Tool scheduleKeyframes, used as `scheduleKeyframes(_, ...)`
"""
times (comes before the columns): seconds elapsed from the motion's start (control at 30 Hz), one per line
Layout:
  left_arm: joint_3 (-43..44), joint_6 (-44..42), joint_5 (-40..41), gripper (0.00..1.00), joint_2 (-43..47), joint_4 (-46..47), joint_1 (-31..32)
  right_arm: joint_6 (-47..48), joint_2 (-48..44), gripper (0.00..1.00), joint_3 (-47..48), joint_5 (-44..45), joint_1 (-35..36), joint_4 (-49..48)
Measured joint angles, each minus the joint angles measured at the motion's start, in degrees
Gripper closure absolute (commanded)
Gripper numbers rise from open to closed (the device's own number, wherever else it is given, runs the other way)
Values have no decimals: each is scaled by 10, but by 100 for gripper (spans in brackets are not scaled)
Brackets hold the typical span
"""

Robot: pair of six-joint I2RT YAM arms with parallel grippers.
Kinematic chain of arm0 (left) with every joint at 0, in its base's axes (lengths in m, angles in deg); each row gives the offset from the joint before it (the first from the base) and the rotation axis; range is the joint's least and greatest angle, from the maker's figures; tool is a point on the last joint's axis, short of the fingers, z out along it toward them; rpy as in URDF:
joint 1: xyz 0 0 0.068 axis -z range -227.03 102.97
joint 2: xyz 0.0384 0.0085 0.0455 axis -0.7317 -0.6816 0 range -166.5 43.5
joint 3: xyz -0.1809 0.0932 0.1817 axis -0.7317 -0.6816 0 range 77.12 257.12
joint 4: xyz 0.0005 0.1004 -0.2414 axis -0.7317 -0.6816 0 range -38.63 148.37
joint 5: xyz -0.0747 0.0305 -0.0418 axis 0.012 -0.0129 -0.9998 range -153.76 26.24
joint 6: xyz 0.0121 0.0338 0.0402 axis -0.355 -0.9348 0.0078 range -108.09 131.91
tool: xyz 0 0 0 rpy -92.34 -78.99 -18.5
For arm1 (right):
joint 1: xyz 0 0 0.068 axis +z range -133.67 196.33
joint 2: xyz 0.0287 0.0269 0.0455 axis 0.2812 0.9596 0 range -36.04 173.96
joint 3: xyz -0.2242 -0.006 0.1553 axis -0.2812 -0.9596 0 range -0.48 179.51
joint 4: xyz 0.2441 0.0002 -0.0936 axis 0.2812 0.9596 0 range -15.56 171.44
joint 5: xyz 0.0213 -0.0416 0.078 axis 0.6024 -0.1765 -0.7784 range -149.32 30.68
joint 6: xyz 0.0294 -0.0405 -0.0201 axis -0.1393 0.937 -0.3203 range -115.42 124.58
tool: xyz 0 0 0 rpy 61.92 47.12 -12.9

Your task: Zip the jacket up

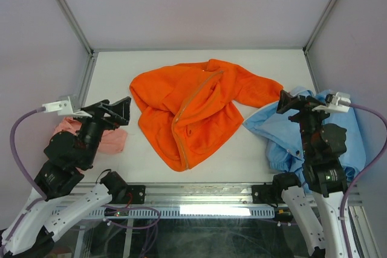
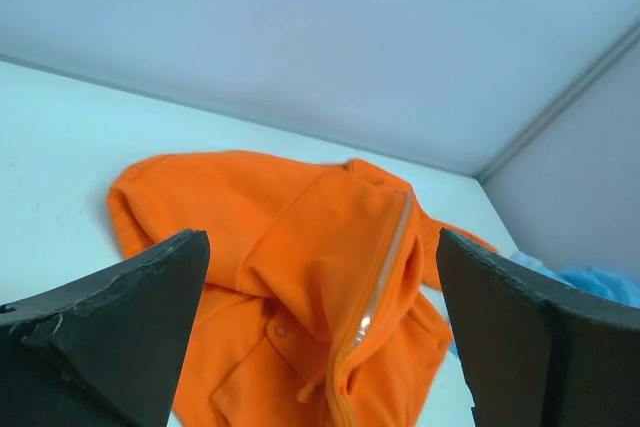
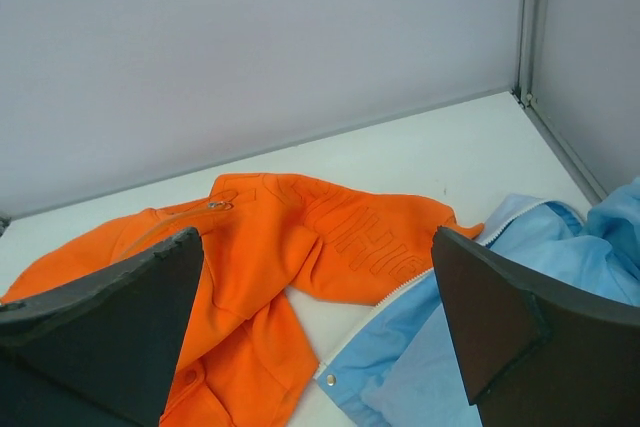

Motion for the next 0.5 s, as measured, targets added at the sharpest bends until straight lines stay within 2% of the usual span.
scheduleKeyframes(0.2, -74, -22, 47, 1, 68, 25, -4, -13, -58, 1, -47, 15, 0, 16)
scheduleKeyframes(0.5, -85, -41, 73, 1, 74, 34, -8, -19, -59, 1, -54, 20, 0, 32)
